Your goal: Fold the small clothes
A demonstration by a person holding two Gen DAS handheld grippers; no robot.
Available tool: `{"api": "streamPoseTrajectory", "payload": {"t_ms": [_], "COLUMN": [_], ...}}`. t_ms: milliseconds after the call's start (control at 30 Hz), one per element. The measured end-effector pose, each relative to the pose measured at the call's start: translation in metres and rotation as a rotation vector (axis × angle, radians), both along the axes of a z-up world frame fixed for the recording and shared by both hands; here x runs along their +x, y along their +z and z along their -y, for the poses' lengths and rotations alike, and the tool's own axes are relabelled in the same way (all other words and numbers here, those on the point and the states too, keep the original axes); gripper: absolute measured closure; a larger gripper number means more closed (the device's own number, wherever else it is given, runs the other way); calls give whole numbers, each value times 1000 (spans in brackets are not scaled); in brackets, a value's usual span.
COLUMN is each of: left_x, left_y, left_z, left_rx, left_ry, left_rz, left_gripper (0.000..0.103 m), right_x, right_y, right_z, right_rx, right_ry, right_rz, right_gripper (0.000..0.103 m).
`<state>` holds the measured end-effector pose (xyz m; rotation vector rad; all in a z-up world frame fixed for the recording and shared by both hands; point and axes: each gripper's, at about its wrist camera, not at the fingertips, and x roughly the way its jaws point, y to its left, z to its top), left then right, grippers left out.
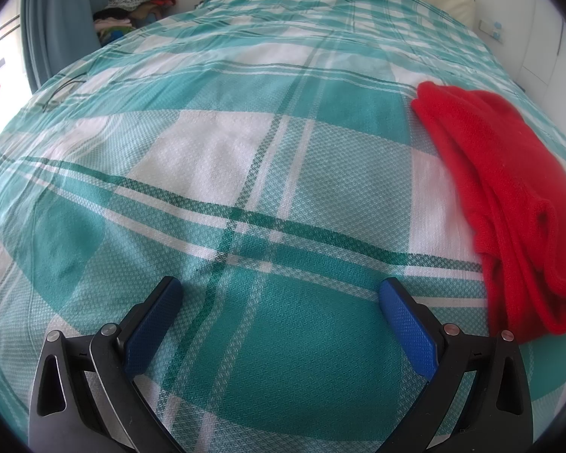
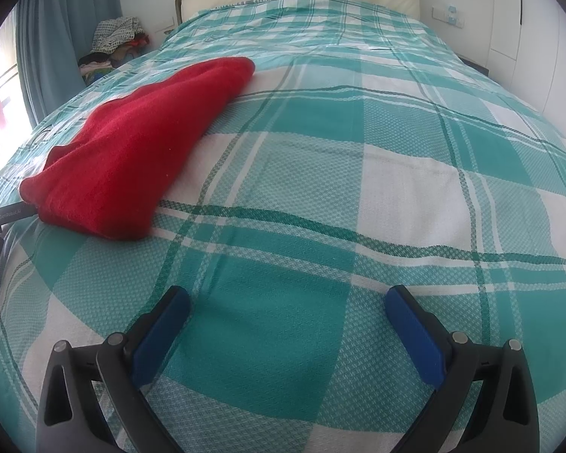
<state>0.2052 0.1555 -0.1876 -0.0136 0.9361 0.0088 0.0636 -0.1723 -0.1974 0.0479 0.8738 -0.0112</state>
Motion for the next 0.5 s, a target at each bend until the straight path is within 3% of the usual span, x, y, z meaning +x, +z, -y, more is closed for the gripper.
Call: {"api": "streamPoseTrajectory", "payload": {"t_ms": [500], "left_x": [0], "left_y": [0], "left_z": [0], "left_rx": [0], "left_ry": [0], "left_rz": [0], "left_gripper": [0], "right_x": [-1], "right_y": [-1], "right_z": [2], "right_rx": [14], "right_ry": [-1], "right_rz": [7], "right_gripper": [0]}}
